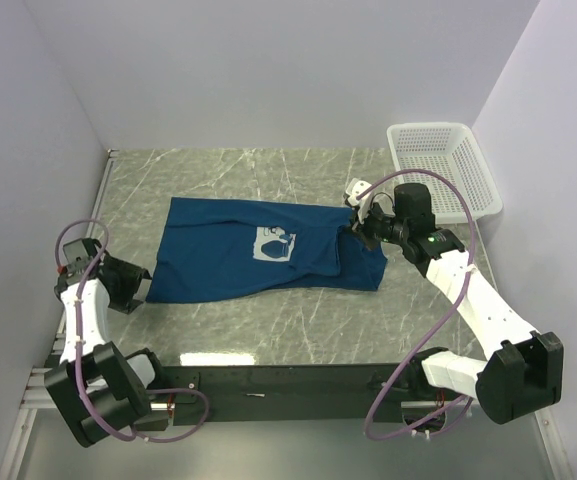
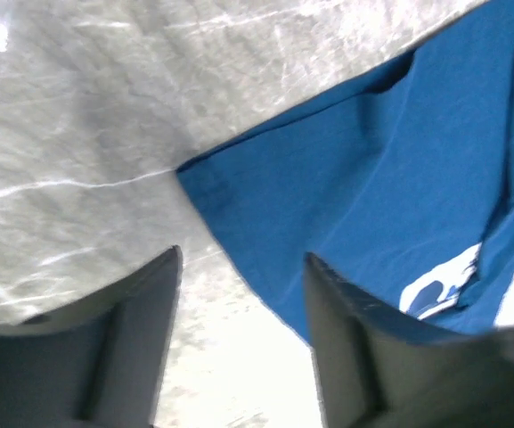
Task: Fold and stack the t-shirts
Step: Fold the tshirt
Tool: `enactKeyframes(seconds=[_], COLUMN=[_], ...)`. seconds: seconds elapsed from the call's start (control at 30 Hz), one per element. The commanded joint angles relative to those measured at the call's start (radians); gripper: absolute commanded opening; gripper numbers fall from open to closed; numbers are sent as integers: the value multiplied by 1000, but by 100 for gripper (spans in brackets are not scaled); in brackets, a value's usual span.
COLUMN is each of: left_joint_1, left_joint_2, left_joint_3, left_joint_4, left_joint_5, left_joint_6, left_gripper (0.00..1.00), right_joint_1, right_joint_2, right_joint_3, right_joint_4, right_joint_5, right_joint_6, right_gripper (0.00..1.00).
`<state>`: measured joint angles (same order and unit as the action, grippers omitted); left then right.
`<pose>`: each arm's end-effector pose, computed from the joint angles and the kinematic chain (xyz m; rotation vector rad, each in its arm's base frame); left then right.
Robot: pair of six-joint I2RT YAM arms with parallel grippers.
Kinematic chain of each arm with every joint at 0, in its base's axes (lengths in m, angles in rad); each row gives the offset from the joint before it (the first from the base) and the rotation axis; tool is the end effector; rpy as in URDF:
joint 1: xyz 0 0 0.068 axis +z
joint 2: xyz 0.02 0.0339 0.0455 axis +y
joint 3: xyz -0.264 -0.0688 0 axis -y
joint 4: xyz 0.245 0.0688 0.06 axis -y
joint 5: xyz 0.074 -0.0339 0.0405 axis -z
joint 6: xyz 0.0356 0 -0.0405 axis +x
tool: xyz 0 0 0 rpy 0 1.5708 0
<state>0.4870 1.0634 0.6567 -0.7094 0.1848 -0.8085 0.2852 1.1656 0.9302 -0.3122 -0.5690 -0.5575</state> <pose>0.1695 0.0824 0.2045 -1.5839 2.1892 -0.3471 0.2412 0.0907 0.3032 -1.1317 1.7120 0.4324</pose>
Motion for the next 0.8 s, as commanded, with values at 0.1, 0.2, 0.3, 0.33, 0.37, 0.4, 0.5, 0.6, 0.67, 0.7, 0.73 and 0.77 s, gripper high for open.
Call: enactKeyframes(seconds=[0.1, 0.2, 0.3, 0.33, 0.37, 0.4, 0.5, 0.6, 0.67, 0.7, 0.73, 0.77], left_joint_1=[18, -8, -146, -192, -233, -281, -298, -320, -324, -326, -327, -326], left_joint_2=[-57, -27, -20, -42, -54, -71, -71, 103, 171, 209, 277, 302], left_joint_3=[67, 150, 231, 236, 233, 213, 138, 109, 97, 109, 116, 127], left_joint_4=[59, 168, 264, 295, 362, 396, 543, 566, 561, 539, 487, 461], left_joint_5=[127, 344, 215, 149, 90, -9, -31, -50, 5, 48, 141, 204], left_joint_6=[126, 264, 432, 553, 599, 647, 900, 1063, 1161, 1193, 1257, 1293], left_gripper=[69, 65, 75, 76, 82, 84, 89, 70, 54, 47, 44, 41], right_joint_1=[-6, -8, -8, -8, -8, -8, -6, -8, -8, -8, -6, -7], right_joint_2=[-24, -27, -35, -38, -35, -35, -29, -37, -41, -46, -53, -75], right_joint_3=[-4, -8, -19, -19, -18, -13, 4, 12, 28, 32, 29, 15], right_joint_4=[58, 59, 67, 68, 68, 65, 59, 64, 41, 33, 30, 38], right_joint_5=[-40, -52, -74, -80, -91, -106, -135, -156, -160, -160, -158, -157], right_joint_6=[15, 8, 2, 2, 1, 2, 4, 13, 16, 16, 11, 11], right_gripper=[0, 0, 0, 0, 0, 0, 0, 0, 0, 0, 0, 0])
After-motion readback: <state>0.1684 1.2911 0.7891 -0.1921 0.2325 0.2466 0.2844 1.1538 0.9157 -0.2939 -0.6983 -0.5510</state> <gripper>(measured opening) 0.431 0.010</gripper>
